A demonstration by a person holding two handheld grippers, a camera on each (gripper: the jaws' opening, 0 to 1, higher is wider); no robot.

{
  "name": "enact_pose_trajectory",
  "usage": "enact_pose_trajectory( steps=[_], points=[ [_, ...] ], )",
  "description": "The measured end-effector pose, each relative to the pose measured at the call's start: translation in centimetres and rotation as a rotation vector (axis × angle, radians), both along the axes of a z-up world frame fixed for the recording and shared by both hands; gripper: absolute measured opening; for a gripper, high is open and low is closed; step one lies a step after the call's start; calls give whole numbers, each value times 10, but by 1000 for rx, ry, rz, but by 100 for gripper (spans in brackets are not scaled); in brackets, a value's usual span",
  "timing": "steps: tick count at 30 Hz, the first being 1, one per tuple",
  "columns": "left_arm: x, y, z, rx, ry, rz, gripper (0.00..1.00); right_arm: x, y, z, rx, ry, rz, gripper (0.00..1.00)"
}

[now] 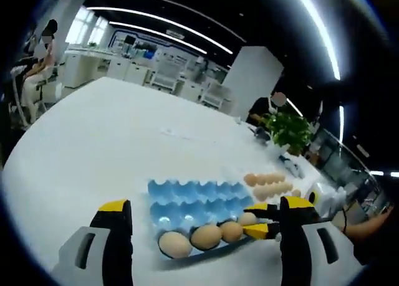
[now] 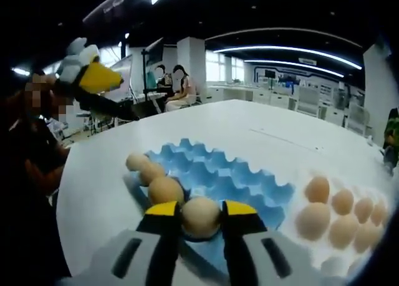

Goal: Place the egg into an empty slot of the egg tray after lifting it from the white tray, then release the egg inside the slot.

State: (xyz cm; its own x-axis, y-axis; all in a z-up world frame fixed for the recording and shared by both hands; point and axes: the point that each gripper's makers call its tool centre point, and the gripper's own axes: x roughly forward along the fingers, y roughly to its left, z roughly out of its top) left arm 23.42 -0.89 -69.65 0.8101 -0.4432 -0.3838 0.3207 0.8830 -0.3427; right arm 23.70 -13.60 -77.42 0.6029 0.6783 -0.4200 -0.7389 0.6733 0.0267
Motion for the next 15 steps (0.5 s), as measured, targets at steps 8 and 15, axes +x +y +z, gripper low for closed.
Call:
enact_pose_trajectory(
  steps=[8,15],
  points=[
    [-1,-6,0,58,-66,-37,96,-2,-7,11,46,-13,-19,24],
    [3,0,-4,59,-59,-19,94,-5,-22,15,111,26,-86,25]
  ],
)
